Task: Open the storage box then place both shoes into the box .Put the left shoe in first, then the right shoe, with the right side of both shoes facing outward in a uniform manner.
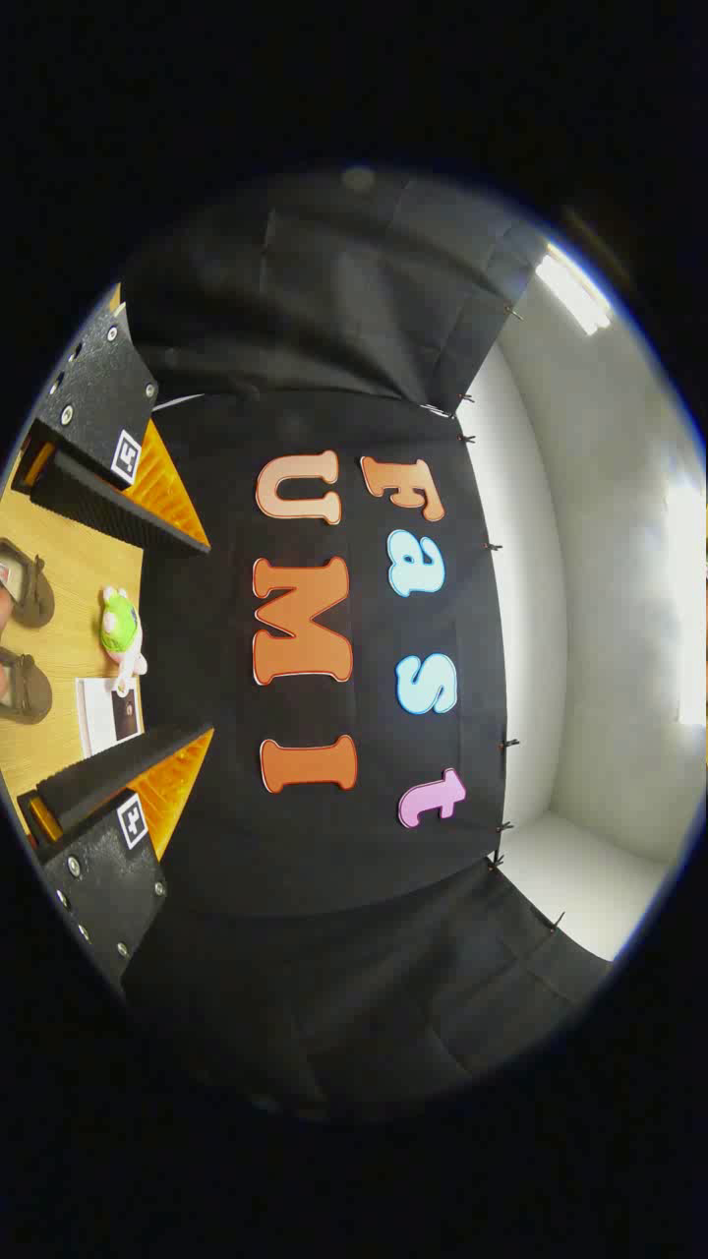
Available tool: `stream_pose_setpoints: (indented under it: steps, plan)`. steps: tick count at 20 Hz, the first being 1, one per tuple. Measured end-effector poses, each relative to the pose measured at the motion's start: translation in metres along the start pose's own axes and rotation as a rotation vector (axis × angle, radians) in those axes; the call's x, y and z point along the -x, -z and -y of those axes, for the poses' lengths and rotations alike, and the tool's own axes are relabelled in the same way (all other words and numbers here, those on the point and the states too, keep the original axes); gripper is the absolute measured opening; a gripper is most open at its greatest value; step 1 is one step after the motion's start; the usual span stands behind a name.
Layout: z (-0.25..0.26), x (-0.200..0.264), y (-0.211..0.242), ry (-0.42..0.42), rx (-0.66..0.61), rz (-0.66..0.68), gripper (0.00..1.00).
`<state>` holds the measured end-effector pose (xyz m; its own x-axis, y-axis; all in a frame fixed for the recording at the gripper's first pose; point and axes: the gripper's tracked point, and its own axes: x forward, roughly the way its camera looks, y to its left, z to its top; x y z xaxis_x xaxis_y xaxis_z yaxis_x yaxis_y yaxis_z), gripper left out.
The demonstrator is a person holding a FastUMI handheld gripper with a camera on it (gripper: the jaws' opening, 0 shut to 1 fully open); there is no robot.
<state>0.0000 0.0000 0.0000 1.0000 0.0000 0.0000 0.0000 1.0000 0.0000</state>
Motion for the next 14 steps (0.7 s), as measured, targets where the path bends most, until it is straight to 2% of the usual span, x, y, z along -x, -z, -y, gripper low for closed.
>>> stream_pose_setpoints:
  steps: [8, 14]
  plan:
    - [0.008, 0.002, -0.006, 0.012, 0.009, 0.034, 0.98]
    - [-0.005, 0.003, -0.003, -0.022, -0.022, 0.03, 0.98]
